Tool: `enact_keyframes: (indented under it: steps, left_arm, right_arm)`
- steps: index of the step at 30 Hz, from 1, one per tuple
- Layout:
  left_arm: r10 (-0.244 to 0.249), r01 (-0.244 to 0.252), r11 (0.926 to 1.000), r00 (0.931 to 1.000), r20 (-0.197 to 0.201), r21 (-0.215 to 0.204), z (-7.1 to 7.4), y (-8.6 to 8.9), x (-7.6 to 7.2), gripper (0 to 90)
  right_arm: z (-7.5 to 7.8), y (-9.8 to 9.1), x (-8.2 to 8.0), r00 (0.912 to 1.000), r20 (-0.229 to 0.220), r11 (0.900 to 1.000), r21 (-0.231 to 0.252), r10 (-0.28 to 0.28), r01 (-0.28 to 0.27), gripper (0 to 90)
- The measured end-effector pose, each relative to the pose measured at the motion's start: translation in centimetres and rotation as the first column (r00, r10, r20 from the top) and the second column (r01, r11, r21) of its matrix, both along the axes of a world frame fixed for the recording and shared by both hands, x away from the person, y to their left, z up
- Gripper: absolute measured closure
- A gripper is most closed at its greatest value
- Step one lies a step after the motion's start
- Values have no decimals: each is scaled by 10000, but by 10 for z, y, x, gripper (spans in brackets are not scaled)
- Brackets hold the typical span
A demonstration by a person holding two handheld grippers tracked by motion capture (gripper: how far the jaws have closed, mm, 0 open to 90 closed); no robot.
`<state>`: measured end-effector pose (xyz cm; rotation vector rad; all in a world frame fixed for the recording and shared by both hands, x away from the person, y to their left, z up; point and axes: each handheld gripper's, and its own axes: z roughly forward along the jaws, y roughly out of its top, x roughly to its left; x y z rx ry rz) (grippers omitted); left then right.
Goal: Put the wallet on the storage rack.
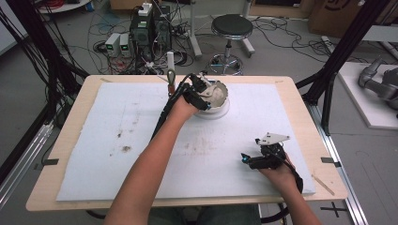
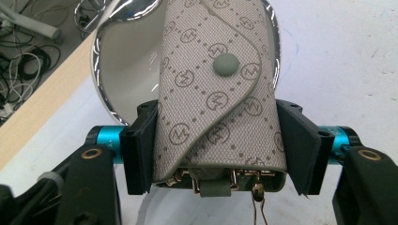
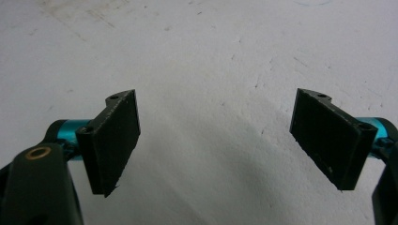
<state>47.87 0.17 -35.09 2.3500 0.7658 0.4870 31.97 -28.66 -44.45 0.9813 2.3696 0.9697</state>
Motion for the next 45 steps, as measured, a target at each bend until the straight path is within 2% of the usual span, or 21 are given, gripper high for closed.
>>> enact_keyframes:
  steps: [9,18,25,29,32,34,39,42,45]
  left_arm:
    - [171,-170,9996,9999,-28,213,-5,-5,9,361]
    - [200,-194,9981,9998,-92,584,-5,-23,18,354]
    - [233,-254,9972,9993,299,710,-10,-33,19,318]
    - [269,-297,9987,9976,642,425,-4,-30,15,288]
    - [327,-320,9994,9968,725,-105,4,-22,10,263]
    - [280,-257,9992,9968,742,-317,10,-15,4,249]
    - [294,-192,9933,9956,886,-1137,22,10,-14,248]
    - [254,-86,9907,9921,1227,-1360,26,27,-26,248]
    - [136,64,9883,9914,1299,-1527,26,39,-37,248]
  right_arm:
    - [0,-1,-1,10000,-3,10000,-23,-38,38,165]
    - [-1,0,0,10000,-21,9999,-71,-73,72,165]
    - [-1,-1,0,10000,-17,9999,-70,-81,81,165]
    - [0,-1,-1,10000,-20,10000,-29,-81,81,165]
    - [0,-2,-1,10000,39,10000,-37,-58,58,165]
    - [0,-2,-1,9999,85,10000,-53,-65,65,165]
    - [1,-1,-1,9999,75,9999,1,-138,138,165]
    - [1,-1,-2,9998,55,9998,33,-202,201,165]
    - [2,-1,-2,9995,103,9995,116,-304,303,165]
